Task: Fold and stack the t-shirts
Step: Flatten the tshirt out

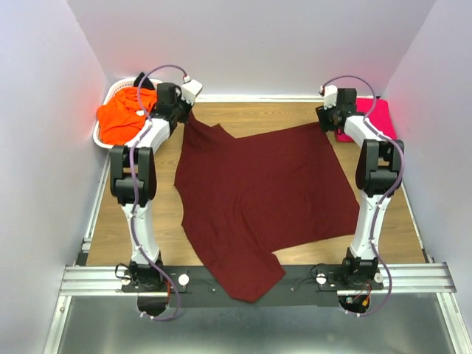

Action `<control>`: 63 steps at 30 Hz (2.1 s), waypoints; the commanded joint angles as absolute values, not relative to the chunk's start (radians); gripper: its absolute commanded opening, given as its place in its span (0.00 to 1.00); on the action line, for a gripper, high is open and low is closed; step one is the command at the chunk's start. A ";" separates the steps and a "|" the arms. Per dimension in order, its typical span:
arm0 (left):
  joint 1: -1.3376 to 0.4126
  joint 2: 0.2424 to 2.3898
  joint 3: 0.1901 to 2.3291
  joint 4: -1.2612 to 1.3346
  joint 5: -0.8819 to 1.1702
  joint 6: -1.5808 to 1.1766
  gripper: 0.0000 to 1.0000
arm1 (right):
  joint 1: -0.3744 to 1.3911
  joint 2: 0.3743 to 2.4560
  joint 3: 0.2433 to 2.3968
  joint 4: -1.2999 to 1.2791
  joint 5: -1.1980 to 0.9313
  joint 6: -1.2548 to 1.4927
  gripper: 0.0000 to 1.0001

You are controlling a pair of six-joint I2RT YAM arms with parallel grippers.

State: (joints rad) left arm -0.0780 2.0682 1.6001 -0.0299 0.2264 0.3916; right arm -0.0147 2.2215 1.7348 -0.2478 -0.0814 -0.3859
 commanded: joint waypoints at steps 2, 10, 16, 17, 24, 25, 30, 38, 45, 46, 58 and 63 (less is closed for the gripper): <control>-0.068 2.134 1.824 -0.176 0.189 0.353 0.49 | -0.014 2.183 1.790 -0.282 -0.032 -0.310 0.80; -0.066 1.861 1.564 -0.316 0.301 0.411 0.56 | -0.014 1.939 1.638 -0.408 -0.117 -0.350 0.85; -0.071 1.678 1.265 -0.492 0.394 0.492 0.51 | -0.014 1.815 1.501 -0.599 -0.138 -0.457 0.85; -0.075 1.660 1.231 -0.515 0.405 0.508 0.50 | -0.014 1.806 1.484 -0.651 -0.137 -0.471 0.85; -0.150 1.566 1.006 -0.604 0.342 0.600 0.49 | -0.015 1.753 1.339 -0.782 -0.089 -0.589 0.85; -0.156 1.574 0.994 -0.606 0.331 0.603 0.49 | -0.014 1.759 1.329 -0.788 -0.077 -0.592 0.84; -0.167 1.627 0.965 -0.598 0.241 0.609 0.49 | -0.015 1.818 1.270 -0.804 -0.038 -0.626 0.81; -0.169 1.683 0.899 -0.583 0.088 0.655 0.49 | -0.015 1.855 1.207 -0.805 -0.006 -0.644 0.79; -0.158 1.724 0.865 -0.526 -0.069 0.678 0.48 | -0.014 1.809 1.161 -0.821 -0.017 -0.637 0.79; -0.150 1.727 0.867 -0.520 -0.083 0.689 0.48 | -0.015 1.799 1.160 -0.825 -0.020 -0.635 0.79; -0.106 1.663 1.123 -0.643 -0.058 0.762 0.51 | -0.014 1.680 1.189 -0.939 -0.098 -0.626 0.79; -0.107 1.620 1.172 -0.710 0.101 0.767 0.52 | -0.014 1.666 1.174 -0.963 -0.159 -0.629 0.74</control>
